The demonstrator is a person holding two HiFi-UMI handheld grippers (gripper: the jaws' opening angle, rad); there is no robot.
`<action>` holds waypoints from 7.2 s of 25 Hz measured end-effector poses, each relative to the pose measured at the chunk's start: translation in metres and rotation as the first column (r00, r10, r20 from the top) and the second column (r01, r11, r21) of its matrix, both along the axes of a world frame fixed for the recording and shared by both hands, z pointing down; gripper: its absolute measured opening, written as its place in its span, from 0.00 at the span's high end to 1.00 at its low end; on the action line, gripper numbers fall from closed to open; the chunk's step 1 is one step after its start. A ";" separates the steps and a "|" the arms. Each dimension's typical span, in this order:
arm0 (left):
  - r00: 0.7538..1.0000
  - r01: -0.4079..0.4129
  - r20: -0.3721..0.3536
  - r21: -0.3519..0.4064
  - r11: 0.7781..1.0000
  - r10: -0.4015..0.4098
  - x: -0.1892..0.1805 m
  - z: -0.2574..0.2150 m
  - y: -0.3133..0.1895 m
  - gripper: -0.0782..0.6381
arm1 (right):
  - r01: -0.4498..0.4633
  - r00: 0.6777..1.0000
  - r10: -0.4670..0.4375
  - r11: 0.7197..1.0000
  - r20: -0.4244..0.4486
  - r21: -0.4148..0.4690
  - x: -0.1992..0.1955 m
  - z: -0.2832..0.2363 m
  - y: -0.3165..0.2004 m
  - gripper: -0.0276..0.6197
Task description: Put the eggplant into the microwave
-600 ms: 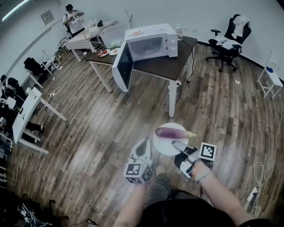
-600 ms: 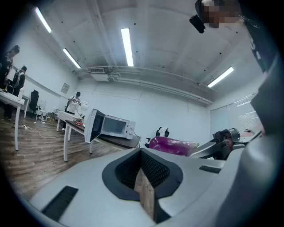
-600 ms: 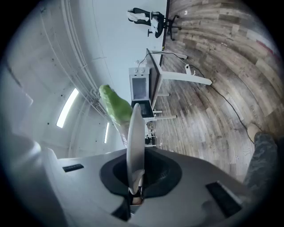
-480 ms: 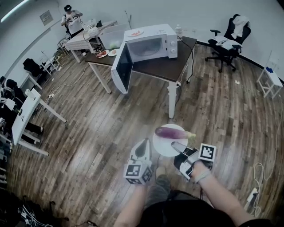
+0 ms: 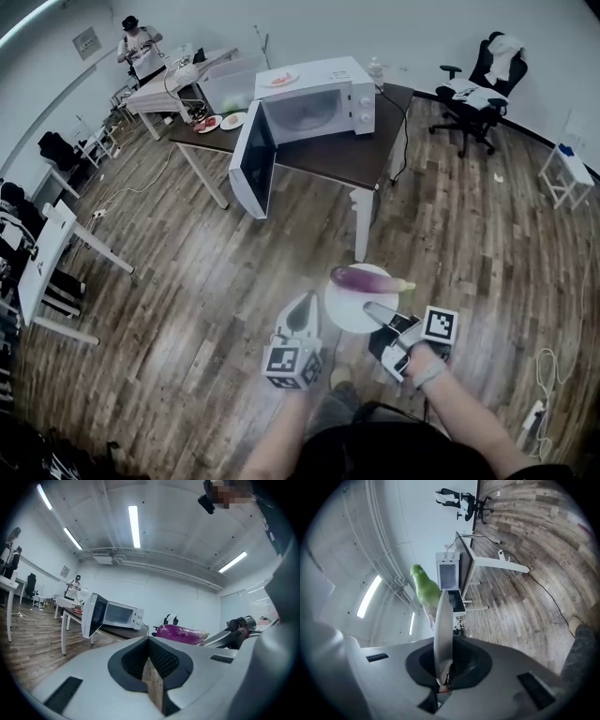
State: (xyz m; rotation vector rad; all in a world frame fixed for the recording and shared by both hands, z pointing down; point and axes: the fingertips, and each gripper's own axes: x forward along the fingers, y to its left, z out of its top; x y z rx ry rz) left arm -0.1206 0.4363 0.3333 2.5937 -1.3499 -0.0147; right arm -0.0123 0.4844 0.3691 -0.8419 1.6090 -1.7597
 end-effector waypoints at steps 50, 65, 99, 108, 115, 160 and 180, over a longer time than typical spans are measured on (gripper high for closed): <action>0.997 0.083 -0.006 -0.047 0.995 -0.083 0.060 0.032 -0.372 0.89 | 0.146 0.989 -0.146 0.989 -0.016 0.029 0.055 0.018 -0.389 0.95; 0.989 0.145 -0.015 -0.035 0.989 -0.145 0.062 0.055 -0.425 0.89 | 0.171 0.985 -0.171 0.985 0.030 0.019 0.062 0.032 -0.450 0.95; 0.995 0.095 -0.039 -0.045 0.994 -0.097 0.063 0.097 -0.518 0.89 | 0.160 0.987 -0.160 0.985 -0.003 0.064 0.052 0.060 -0.594 0.95; 0.997 0.072 -0.037 -0.050 0.996 -0.074 0.069 0.106 -0.532 0.89 | 0.160 0.987 -0.160 0.985 -0.007 0.063 0.050 0.063 -0.619 0.95; 0.997 0.058 -0.055 -0.049 0.997 -0.061 0.075 0.101 -0.549 0.89 | 0.148 0.989 -0.149 0.987 0.007 0.068 0.047 0.059 -0.640 0.95; 1.000 0.002 -0.011 -0.039 0.999 -0.003 0.102 0.082 -0.584 0.89 | 0.125 0.992 -0.125 0.992 0.003 0.027 0.029 0.065 -0.695 0.95; 0.999 -0.045 -0.020 -0.050 0.998 0.044 0.113 0.078 -0.595 0.89 | 0.160 0.987 -0.160 0.987 -0.010 0.032 0.024 0.066 -0.713 0.94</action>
